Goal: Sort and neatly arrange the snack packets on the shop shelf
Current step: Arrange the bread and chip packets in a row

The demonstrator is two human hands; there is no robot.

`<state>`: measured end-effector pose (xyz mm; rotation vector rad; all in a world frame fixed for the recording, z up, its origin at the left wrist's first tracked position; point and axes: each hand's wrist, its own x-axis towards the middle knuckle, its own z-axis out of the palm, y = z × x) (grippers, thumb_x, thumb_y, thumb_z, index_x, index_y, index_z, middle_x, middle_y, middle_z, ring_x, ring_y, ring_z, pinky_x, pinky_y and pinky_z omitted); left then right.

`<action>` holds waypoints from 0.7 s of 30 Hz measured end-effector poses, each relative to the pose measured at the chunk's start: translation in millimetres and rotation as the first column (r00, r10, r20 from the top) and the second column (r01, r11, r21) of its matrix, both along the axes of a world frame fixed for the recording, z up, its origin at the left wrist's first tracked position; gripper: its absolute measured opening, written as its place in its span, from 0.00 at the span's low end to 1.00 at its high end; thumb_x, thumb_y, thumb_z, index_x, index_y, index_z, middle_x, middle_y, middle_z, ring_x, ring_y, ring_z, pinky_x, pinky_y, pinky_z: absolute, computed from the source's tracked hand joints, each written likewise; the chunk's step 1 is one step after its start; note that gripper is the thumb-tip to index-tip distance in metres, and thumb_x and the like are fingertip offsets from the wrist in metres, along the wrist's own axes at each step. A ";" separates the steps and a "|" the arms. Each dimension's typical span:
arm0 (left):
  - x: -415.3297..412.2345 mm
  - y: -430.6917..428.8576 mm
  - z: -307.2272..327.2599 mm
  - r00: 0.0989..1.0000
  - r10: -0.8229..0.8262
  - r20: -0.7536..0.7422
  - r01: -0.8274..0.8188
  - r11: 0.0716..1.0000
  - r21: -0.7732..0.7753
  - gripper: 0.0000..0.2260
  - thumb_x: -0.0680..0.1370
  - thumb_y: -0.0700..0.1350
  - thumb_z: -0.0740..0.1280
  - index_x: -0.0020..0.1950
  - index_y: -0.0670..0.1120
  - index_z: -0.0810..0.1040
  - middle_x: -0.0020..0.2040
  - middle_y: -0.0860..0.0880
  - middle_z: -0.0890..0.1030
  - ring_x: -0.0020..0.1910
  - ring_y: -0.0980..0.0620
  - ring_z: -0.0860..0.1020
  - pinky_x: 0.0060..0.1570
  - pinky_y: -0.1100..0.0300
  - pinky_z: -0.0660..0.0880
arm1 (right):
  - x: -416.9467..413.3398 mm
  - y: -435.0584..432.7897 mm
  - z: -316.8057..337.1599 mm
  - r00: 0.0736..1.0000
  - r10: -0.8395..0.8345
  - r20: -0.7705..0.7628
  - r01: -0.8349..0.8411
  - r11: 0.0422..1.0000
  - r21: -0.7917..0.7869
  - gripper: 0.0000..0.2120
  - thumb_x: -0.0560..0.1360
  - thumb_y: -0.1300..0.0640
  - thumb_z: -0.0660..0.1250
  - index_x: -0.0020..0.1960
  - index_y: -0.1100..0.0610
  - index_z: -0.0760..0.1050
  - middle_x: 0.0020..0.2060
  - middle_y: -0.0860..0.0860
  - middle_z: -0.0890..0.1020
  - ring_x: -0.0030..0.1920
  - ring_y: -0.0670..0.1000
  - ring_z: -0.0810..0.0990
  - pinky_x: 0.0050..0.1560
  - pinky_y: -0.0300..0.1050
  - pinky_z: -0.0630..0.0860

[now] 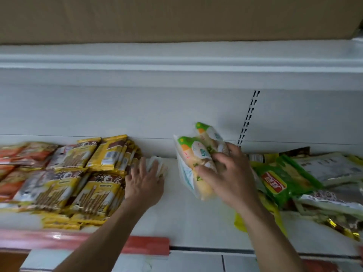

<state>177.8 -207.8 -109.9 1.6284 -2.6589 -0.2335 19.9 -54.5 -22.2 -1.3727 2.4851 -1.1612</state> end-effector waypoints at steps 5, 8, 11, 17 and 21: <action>18.4 -8.8 0.5 0.996 -0.086 0.040 0.083 0.995 0.062 0.30 0.81 0.60 0.47 0.80 0.51 0.42 0.80 0.49 0.41 0.79 0.44 0.45 0.74 0.48 0.55 | 29.8 -42.8 -36.7 0.992 0.012 0.127 -0.032 0.987 0.157 0.29 0.59 0.31 0.63 0.51 0.47 0.83 0.62 0.48 0.71 0.61 0.51 0.72 0.61 0.47 0.70; 13.7 -16.0 4.7 0.995 -0.092 0.048 0.094 0.995 -0.037 0.28 0.82 0.57 0.50 0.79 0.47 0.47 0.80 0.47 0.45 0.77 0.42 0.51 0.73 0.49 0.57 | 35.0 -64.0 -53.7 0.998 -0.045 0.044 0.033 0.968 0.250 0.28 0.64 0.30 0.65 0.53 0.49 0.83 0.63 0.51 0.71 0.61 0.56 0.73 0.60 0.47 0.71; 4.7 -23.9 5.5 0.998 -0.059 0.015 0.060 0.997 -0.055 0.28 0.82 0.52 0.53 0.79 0.42 0.48 0.80 0.43 0.47 0.78 0.42 0.49 0.75 0.50 0.53 | 39.5 -81.9 -67.5 0.997 -0.035 -0.071 0.060 0.921 0.385 0.30 0.69 0.29 0.61 0.59 0.48 0.80 0.72 0.52 0.64 0.64 0.59 0.71 0.61 0.49 0.70; 7.5 -27.2 1.3 0.913 -0.086 -0.399 0.098 0.995 0.010 0.25 0.83 0.51 0.52 0.79 0.50 0.52 0.80 0.46 0.49 0.79 0.47 0.46 0.76 0.50 0.46 | 44.4 -92.2 -85.3 0.991 0.001 -0.135 0.038 0.957 0.289 0.27 0.79 0.35 0.53 0.71 0.48 0.71 0.77 0.55 0.59 0.73 0.58 0.61 0.72 0.52 0.60; 13.5 -23.0 -9.0 0.921 -0.275 -0.278 0.292 0.956 0.022 0.24 0.83 0.58 0.48 0.79 0.57 0.51 0.81 0.52 0.48 0.79 0.51 0.42 0.77 0.50 0.39 | 47.6 -90.9 -89.0 0.989 0.104 -0.103 -0.079 0.973 0.217 0.22 0.82 0.52 0.56 0.75 0.51 0.65 0.78 0.55 0.57 0.76 0.55 0.57 0.75 0.45 0.53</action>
